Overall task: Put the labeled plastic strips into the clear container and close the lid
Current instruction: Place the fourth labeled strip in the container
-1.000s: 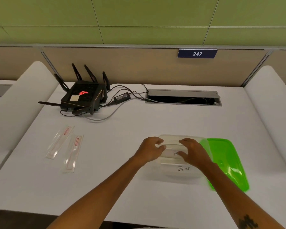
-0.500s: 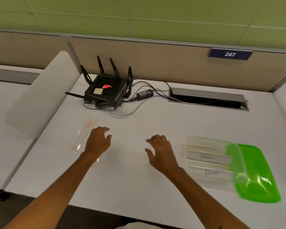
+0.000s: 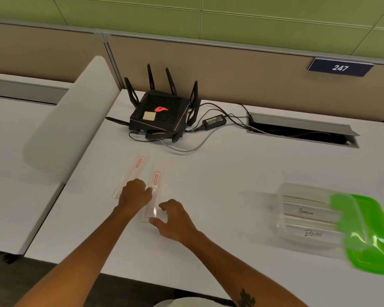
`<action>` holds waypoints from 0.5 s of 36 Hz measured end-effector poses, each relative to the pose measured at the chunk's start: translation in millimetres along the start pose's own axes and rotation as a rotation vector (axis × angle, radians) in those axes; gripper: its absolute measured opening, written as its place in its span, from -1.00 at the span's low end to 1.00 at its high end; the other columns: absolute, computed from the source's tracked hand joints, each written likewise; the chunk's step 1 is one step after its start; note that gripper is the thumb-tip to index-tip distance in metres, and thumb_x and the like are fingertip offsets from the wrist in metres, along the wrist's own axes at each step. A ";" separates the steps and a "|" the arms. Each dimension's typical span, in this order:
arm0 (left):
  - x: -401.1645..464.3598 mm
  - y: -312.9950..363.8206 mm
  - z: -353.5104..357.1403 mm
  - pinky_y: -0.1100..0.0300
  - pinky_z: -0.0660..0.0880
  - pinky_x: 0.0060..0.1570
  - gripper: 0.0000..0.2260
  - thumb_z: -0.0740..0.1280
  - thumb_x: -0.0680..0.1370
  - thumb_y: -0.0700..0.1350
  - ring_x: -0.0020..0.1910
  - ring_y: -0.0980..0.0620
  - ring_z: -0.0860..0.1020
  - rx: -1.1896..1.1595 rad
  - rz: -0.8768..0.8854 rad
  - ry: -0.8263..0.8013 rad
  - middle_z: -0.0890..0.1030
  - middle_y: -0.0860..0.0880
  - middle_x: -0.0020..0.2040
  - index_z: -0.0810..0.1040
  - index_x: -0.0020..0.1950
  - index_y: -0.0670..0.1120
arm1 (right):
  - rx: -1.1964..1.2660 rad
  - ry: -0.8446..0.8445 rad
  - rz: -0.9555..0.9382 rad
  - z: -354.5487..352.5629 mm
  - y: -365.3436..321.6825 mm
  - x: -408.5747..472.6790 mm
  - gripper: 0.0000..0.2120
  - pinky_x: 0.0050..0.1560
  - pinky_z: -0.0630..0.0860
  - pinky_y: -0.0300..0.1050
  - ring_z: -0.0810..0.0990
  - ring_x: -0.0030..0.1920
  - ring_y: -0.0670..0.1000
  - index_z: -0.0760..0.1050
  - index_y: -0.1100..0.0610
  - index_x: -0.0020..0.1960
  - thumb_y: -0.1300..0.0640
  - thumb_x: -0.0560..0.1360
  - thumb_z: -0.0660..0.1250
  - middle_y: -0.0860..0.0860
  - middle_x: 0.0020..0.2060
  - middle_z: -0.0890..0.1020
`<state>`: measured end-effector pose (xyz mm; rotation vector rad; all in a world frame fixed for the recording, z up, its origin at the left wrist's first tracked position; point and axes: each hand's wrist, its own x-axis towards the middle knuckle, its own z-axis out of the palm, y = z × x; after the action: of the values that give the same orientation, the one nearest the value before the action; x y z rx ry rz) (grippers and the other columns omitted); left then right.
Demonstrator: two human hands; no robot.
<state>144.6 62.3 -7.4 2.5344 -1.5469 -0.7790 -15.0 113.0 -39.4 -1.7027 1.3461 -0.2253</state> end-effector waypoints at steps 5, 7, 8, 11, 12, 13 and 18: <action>3.7 0.8 5.4 0.40 0.32 -0.43 -0.78 0.42 0.58 0.03 -0.36 0.04 0.57 -0.015 -0.010 0.005 0.73 -0.08 -0.06 0.59 -0.11 -0.11 | 0.113 0.026 0.036 22.1 -18.6 11.1 -0.39 0.13 0.47 -0.22 0.60 0.22 0.08 0.47 0.04 0.40 -0.25 0.46 0.45 -0.01 0.30 0.59; 5.0 0.7 8.2 0.41 0.28 -0.49 -0.82 0.43 0.56 -0.01 -0.31 -0.02 0.62 -0.023 0.000 -0.003 0.73 -0.10 -0.01 0.55 -0.09 -0.10 | 0.152 0.037 0.025 27.6 -25.0 13.9 -0.41 0.21 0.56 -0.13 0.62 0.22 0.09 0.48 0.07 0.40 -0.19 0.48 0.47 0.01 0.31 0.61; 5.3 0.8 9.3 0.40 0.30 -0.50 -0.84 0.43 0.56 -0.03 -0.29 -0.04 0.64 -0.029 0.003 -0.006 0.73 -0.11 0.02 0.54 -0.08 -0.10 | 0.166 0.042 0.012 29.6 -27.3 15.0 -0.43 0.25 0.58 -0.07 0.63 0.23 0.10 0.49 0.09 0.39 -0.15 0.49 0.48 0.02 0.31 0.61; 6.0 1.5 12.4 0.36 0.38 -0.50 -0.87 0.43 0.54 -0.08 -0.24 -0.09 0.69 -0.050 0.002 -0.015 0.72 -0.12 0.04 0.55 -0.07 -0.11 | 0.188 0.072 0.019 32.0 -32.3 15.3 -0.50 0.27 0.60 0.01 0.64 0.19 0.10 0.53 0.14 0.36 -0.06 0.51 0.49 0.05 0.26 0.64; 6.4 2.1 13.1 0.36 0.39 -0.49 -0.87 0.44 0.54 -0.08 -0.24 -0.10 0.69 -0.055 0.000 -0.019 0.72 -0.12 0.03 0.54 -0.06 -0.11 | 0.197 0.087 0.030 32.6 -32.0 15.9 -0.53 0.28 0.59 0.01 0.65 0.17 0.10 0.55 0.14 0.34 -0.04 0.51 0.49 0.05 0.24 0.66; 6.9 2.6 13.8 0.36 0.38 -0.49 -0.87 0.44 0.54 -0.08 -0.24 -0.09 0.69 -0.059 -0.003 -0.023 0.72 -0.11 0.01 0.54 -0.06 -0.11 | 0.204 0.098 0.049 32.6 -31.7 16.1 -0.57 0.29 0.59 -0.01 0.67 0.14 0.09 0.57 0.15 0.31 -0.02 0.52 0.49 0.05 0.20 0.67; 5.3 7.9 16.5 0.41 0.33 -0.53 -0.88 0.44 0.53 -0.10 -0.22 -0.13 0.71 -0.079 0.016 -0.054 0.73 -0.13 0.02 0.57 -0.09 -0.14 | 0.170 0.176 0.086 29.1 -23.4 14.6 -0.83 0.03 0.61 -0.15 0.57 -0.33 -0.05 0.56 0.19 -0.16 0.13 0.55 0.44 0.04 -0.26 0.65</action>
<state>132.6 57.1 -21.3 2.4624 -1.5179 -0.8951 24.8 115.8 -43.9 -1.5075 1.4819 -0.4359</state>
